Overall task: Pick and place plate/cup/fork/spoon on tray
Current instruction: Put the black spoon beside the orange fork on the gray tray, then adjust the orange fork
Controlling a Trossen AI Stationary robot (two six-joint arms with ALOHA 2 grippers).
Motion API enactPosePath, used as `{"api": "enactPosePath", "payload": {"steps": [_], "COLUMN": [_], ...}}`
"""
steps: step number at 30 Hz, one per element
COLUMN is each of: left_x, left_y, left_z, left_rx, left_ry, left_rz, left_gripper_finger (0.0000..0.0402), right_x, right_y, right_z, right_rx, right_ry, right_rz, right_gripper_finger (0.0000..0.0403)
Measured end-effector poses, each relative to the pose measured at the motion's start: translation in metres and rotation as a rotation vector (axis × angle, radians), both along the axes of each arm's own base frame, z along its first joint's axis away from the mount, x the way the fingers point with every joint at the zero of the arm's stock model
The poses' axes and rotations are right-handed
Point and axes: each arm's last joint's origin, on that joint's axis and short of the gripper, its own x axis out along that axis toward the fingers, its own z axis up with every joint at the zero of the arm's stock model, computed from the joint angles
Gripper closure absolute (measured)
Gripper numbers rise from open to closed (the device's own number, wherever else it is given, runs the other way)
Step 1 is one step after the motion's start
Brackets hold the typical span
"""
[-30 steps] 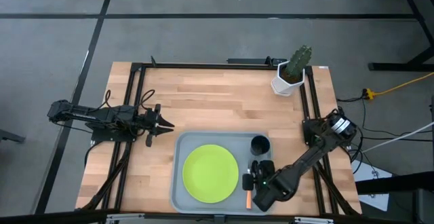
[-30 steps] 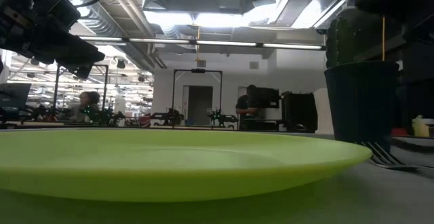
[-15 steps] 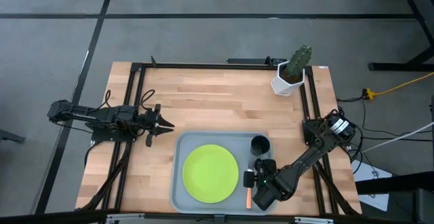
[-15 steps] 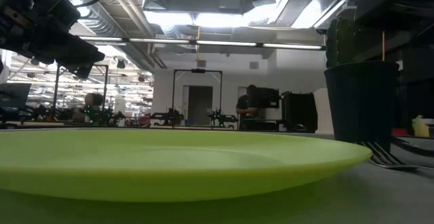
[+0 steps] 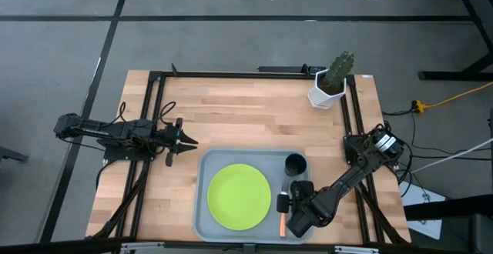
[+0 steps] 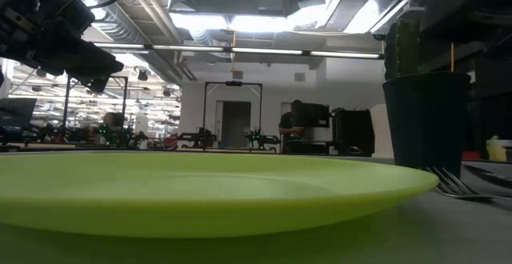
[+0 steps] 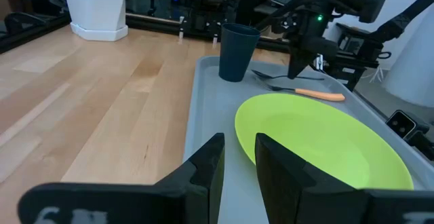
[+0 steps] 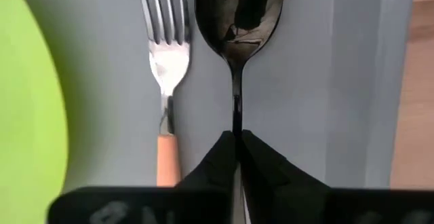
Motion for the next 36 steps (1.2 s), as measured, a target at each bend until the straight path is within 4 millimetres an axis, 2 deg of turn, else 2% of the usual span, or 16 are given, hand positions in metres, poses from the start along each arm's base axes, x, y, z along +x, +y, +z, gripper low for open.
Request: {"api": "enactPosePath", "payload": {"steps": [5,20,29,33,36], "left_x": [0.000,0.000,0.000,0.000,0.000], "left_y": [0.000,0.000,0.000,0.000,0.000], "left_z": [0.000,0.000,0.000,0.000,0.000], "left_rx": [0.000,0.000,0.000,0.000,0.000], "left_ry": [0.000,0.000,0.000,0.000,0.000], "left_rz": [0.000,0.000,0.000,0.000,0.001], "left_gripper_finger": [0.0325,0.0325,0.0325,0.0325,0.0325], "right_x": [0.003,0.003,0.005,0.008,0.008], "right_y": [-0.002,0.001,0.018,0.020,0.018], "right_z": [0.000,0.001,0.039,0.041,0.039], "right_rx": [0.005,0.002,-0.102,-0.136,-0.165], "right_ry": [-0.006,-0.033,-0.123,-0.155,-0.161], "right_rz": [-0.009,-0.006,0.105,0.214,0.221], "right_gripper_finger": [0.0361,0.0358,0.0358,0.0358,0.0358]}}
